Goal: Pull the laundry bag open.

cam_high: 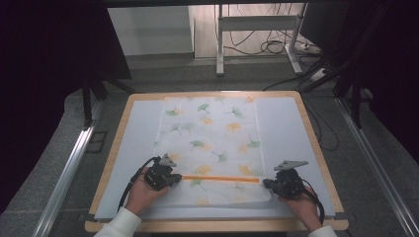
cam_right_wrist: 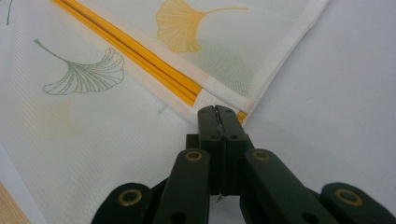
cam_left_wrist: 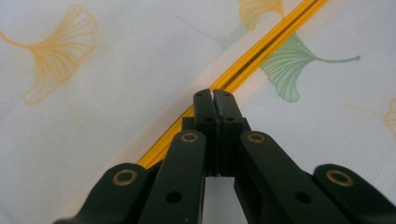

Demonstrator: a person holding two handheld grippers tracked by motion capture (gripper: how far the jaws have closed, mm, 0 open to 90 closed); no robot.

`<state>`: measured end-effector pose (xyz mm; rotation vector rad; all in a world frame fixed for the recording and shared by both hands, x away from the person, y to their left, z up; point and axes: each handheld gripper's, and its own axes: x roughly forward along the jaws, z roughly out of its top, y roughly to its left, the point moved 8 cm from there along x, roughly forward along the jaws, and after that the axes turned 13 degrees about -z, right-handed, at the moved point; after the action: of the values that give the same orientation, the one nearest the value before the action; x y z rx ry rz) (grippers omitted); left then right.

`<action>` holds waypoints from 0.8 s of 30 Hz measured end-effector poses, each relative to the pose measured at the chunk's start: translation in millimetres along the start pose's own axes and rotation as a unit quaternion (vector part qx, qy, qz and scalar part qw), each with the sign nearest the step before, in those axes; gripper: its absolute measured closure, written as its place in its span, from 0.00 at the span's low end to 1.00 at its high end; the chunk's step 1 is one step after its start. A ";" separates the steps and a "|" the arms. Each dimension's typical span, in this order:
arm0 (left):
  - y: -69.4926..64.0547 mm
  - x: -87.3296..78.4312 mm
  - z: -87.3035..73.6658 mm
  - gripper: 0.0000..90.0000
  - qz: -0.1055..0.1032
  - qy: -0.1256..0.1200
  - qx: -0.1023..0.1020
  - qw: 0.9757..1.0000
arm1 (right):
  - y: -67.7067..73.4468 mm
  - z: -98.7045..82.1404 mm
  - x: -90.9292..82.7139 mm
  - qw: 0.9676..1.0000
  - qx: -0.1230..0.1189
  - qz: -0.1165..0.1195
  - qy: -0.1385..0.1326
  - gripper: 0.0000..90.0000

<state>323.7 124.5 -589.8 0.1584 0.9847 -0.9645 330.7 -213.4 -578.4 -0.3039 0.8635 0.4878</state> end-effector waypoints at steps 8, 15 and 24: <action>3.8 -4.6 -4.7 1.00 0.003 0.000 -0.006 1.000 | 0.0 0.1 0.0 1.000 -0.001 0.000 0.000 1.00; 8.5 -9.5 -9.1 1.00 0.010 0.002 -0.010 1.000 | 0.0 0.1 0.0 1.000 -0.001 0.000 0.000 1.00; 14.9 -15.6 -14.3 1.00 0.018 0.002 -0.018 1.000 | -0.1 0.1 -0.2 1.000 -0.003 0.001 0.001 1.00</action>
<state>322.8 150.3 -590.5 0.1472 0.9993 -0.9121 330.8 -213.5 -578.2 -0.3087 0.8651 0.4921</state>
